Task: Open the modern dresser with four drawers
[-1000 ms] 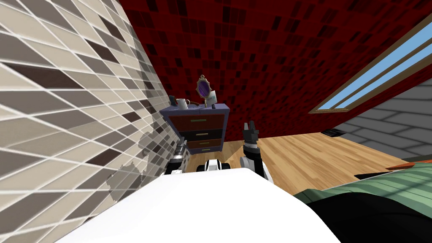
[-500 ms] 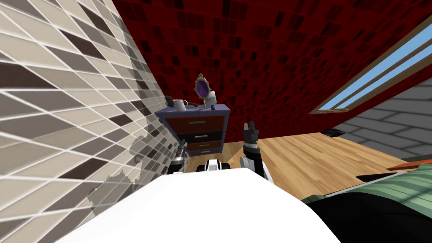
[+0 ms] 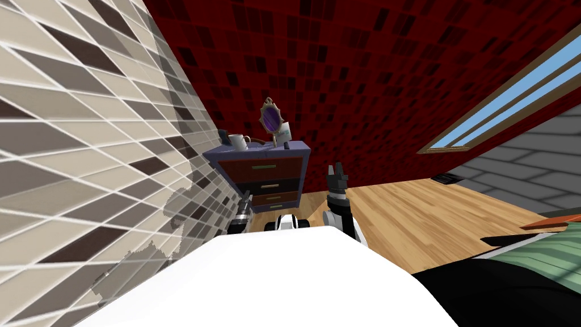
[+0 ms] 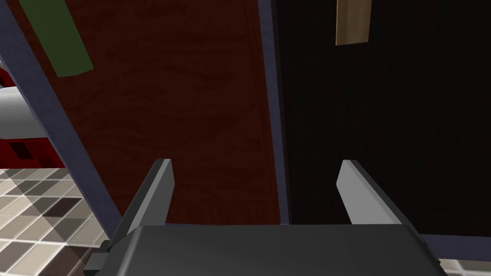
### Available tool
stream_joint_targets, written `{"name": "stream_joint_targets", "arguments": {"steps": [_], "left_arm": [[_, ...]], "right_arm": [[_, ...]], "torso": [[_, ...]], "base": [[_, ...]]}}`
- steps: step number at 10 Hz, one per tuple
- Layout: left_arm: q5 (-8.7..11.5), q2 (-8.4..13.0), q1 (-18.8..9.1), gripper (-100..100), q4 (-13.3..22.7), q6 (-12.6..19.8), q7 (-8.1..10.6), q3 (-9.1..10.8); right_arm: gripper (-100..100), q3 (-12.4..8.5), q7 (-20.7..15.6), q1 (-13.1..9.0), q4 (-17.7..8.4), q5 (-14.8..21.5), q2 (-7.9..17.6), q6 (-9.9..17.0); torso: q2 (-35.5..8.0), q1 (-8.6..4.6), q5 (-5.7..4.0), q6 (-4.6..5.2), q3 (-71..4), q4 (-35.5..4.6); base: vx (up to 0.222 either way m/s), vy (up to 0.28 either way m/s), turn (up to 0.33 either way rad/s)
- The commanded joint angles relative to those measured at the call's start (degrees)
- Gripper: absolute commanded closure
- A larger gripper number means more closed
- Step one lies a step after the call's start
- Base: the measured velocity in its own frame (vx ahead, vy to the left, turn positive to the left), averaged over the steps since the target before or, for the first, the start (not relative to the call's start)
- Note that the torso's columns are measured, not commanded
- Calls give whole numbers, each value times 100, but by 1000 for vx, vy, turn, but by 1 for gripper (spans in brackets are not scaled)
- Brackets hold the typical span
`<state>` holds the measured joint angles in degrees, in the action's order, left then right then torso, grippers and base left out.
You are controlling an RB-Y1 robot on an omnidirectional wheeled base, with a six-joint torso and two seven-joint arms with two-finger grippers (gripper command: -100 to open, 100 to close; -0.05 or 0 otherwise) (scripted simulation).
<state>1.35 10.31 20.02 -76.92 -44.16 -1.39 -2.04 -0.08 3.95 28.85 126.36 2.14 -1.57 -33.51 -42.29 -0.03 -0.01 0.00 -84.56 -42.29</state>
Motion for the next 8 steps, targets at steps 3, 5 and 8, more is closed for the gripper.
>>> {"name": "stream_joint_targets", "arguments": {"steps": [3,5,8], "left_arm": [[-27,-172,-85,-100,766,-365,61,18],[-38,-286,-122,-100,1056,-499,80,24],[-51,-524,-170,-100,1421,-658,104,32]], "right_arm": [[0,0,0,1,0,0,0,0],[0,0,0,1,0,0,0,0],[0,0,0,0,0,0,0,0]], "torso": [[12,2,1,-1,-8,4],[-8,3,0,0,4,-2],[-4,3,1,0,2,-1]], "base": [[114,3,-24],[90,1,-21],[74,4,-16]]}}
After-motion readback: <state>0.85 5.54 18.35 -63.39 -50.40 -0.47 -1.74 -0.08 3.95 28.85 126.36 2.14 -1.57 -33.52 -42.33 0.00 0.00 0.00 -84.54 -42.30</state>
